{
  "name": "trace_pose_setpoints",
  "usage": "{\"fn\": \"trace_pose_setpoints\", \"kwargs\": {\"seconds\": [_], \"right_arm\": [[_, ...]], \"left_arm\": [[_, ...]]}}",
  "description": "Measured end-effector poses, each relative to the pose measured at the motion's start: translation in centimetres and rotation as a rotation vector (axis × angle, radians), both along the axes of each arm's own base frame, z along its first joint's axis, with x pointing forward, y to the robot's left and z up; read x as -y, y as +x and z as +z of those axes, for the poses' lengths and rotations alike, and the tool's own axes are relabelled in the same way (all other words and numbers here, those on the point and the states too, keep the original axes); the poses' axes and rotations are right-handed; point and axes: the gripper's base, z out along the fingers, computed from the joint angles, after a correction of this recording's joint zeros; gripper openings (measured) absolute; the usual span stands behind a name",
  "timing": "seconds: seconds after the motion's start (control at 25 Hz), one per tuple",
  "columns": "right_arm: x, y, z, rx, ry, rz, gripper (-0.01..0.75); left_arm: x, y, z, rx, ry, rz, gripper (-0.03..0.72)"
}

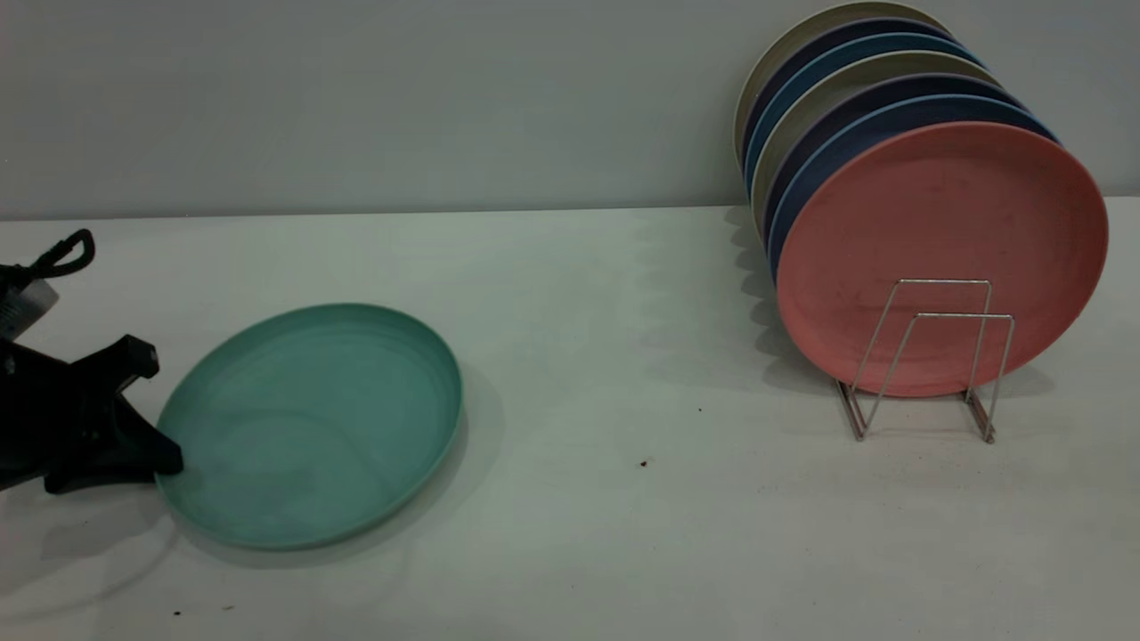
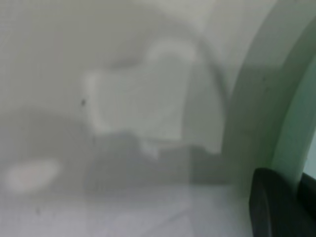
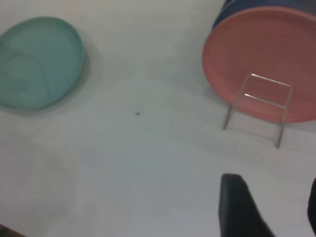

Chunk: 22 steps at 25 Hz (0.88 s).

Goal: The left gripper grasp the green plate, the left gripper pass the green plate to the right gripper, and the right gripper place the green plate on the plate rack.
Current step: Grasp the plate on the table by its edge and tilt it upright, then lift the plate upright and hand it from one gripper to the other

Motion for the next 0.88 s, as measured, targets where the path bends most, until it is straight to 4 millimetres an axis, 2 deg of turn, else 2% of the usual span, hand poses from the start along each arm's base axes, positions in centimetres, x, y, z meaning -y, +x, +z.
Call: {"fn": "trace_pose_setpoints", "kwargs": {"seconds": [0.16, 0.28, 0.52, 0.88], "right_arm": [[-0.3, 0.3, -0.1, -0.022, 0.058, 0.008, 0.362], [-0.7, 1.5, -0.5, -0.057, 0.102, 0.03, 0.362], [-1.5, 5.4, -2.4, -0.122, 0.18, 0.074, 0.362], [-2.2, 11.1, -7.7, -0.205, 0.275, 0.108, 0.362]], "left_arm": [[-0.2, 1.3, 2.0, 0.08, 0.015, -0.007, 0.018], [0.3, 2.3, 3.9, 0.154, 0.038, -0.045, 0.018], [4.3, 3.7, 6.0, 0.264, 0.055, -0.223, 0.018], [10.3, 3.8, 7.0, 0.322, 0.017, -0.428, 0.018]]}}
